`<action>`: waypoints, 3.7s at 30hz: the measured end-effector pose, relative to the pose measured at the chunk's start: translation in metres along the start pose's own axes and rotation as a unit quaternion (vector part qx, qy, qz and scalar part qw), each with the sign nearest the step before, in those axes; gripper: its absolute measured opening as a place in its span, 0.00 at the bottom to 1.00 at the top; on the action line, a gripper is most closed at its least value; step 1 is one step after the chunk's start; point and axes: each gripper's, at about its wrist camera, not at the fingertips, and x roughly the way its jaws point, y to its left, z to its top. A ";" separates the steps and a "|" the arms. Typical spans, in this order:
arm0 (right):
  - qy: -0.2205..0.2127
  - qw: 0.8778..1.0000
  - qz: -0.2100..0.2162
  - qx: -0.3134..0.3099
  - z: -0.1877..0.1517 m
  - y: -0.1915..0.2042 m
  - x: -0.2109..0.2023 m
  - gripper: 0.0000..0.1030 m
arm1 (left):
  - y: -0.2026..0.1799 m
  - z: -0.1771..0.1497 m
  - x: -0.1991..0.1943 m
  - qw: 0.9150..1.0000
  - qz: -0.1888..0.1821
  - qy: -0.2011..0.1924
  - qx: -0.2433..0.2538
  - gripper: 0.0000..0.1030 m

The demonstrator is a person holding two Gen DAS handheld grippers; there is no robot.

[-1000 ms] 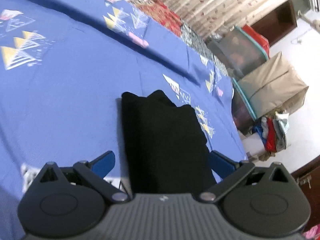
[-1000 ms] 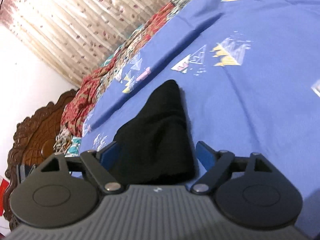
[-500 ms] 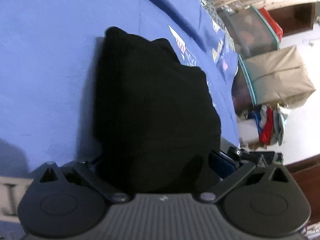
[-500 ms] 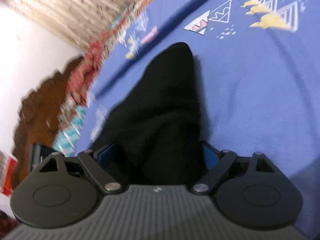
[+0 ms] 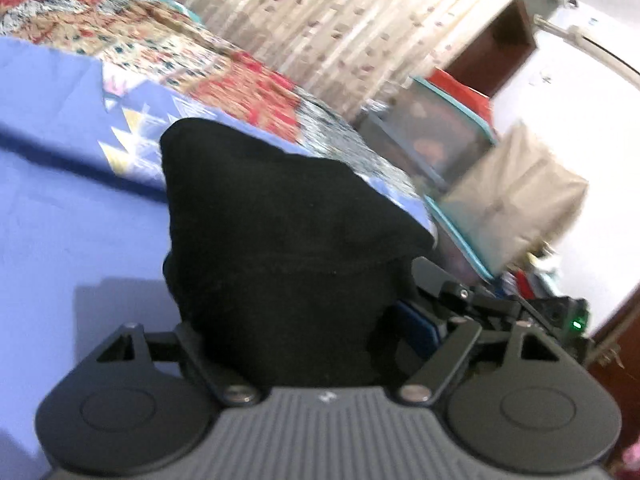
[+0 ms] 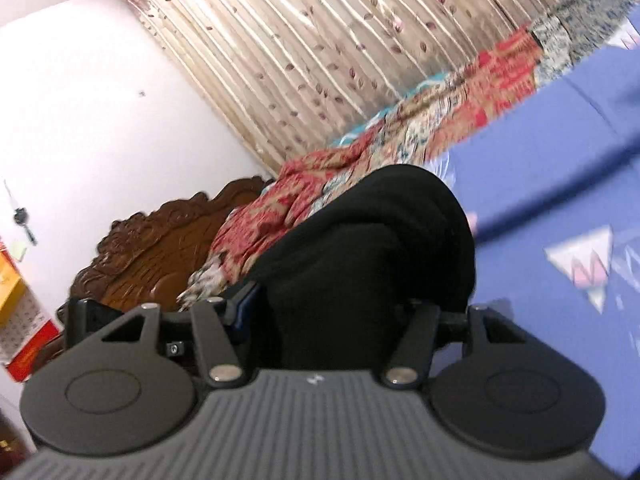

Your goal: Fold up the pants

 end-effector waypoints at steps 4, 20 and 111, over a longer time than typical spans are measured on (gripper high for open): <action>0.022 0.996 -0.081 0.014 -0.007 -0.042 0.056 0.58 | 0.046 0.012 0.060 0.995 0.092 0.026 -0.018 0.79; 0.035 0.962 -0.269 0.016 -0.059 -0.002 -0.018 0.82 | 0.027 -0.043 -0.003 0.983 0.184 -0.005 -0.029 0.95; 0.131 0.952 -0.272 0.048 -0.177 0.105 -0.081 0.87 | -0.092 -0.194 -0.118 0.906 0.404 0.069 0.107 1.00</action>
